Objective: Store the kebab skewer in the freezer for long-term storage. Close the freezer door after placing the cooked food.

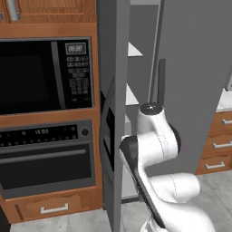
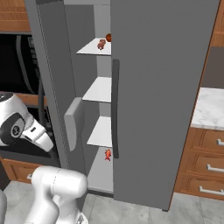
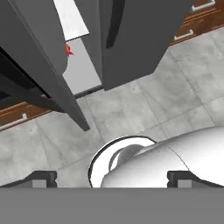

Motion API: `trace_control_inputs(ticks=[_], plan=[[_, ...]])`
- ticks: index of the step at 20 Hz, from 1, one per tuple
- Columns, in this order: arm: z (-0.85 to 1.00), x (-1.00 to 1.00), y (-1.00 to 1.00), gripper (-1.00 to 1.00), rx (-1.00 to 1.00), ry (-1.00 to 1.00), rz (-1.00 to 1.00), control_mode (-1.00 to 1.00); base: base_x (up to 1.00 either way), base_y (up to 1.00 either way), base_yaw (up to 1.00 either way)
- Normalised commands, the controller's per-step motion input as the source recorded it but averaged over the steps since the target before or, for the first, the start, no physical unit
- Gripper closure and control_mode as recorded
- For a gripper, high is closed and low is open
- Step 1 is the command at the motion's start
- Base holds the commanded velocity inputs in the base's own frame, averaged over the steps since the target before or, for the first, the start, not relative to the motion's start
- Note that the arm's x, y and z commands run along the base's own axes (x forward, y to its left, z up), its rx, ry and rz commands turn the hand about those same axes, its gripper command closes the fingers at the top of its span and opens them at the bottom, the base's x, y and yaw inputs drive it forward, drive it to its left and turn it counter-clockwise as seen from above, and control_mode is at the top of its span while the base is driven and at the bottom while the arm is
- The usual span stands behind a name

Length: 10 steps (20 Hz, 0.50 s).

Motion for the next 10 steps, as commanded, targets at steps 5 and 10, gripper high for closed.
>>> trace_control_inputs(ticks=[5, 10], plan=[[-0.02, 0.18, 0.70, -1.00, -0.37, -0.36, -0.16, -1.00, 0.00, 0.00, 0.00], [0.00, 0.31, 0.56, -1.00, -0.32, -0.12, -0.21, -1.00, 0.00, 0.00, 0.00]])
